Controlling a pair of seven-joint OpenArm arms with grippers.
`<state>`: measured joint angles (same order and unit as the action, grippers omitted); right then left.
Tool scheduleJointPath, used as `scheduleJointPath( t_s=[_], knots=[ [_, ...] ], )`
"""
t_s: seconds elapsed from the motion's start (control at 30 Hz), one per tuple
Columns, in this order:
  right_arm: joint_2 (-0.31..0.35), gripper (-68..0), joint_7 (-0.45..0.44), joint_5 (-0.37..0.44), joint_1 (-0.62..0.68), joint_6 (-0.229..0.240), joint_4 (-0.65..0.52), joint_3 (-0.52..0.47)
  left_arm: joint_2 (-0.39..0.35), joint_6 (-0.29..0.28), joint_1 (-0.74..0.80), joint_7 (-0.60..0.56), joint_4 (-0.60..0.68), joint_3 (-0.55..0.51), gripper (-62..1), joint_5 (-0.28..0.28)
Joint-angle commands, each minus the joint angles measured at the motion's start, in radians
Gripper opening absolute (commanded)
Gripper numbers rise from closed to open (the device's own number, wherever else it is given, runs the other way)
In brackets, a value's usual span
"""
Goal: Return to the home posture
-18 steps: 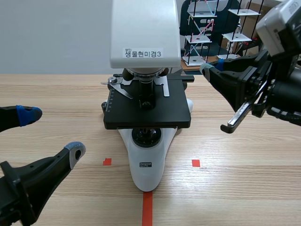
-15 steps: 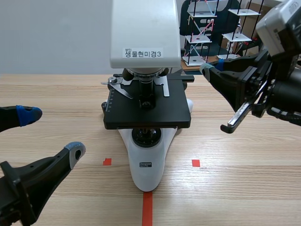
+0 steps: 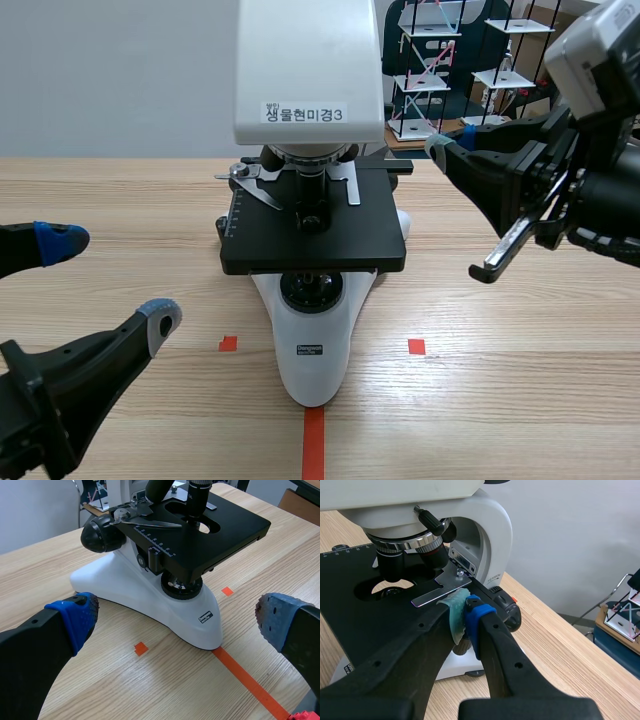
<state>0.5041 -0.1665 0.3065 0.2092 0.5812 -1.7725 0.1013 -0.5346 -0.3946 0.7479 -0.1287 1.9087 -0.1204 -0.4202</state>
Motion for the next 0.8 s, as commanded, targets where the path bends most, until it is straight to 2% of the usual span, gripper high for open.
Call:
scheduleJointPath(
  t_s=[0.0,0.63,0.77],
  knots=[
    [0.000,-67.7,-0.011,0.014,-0.010,-0.004,-0.014,-0.006,0.002,-0.001,-0.003,-0.020,0.018,-0.003,1.4,-0.014],
    [0.000,-67.7,-0.013,0.014,-0.002,-0.005,-0.014,-0.006,0.002,-0.001,-0.003,-0.040,0.018,-0.003,1.4,-0.006],
    [0.000,-61.6,-0.039,0.014,0.059,-0.005,-0.018,-0.016,0.002,-0.001,-0.003,-0.039,0.018,-0.003,1.4,-0.006]
  ],
)
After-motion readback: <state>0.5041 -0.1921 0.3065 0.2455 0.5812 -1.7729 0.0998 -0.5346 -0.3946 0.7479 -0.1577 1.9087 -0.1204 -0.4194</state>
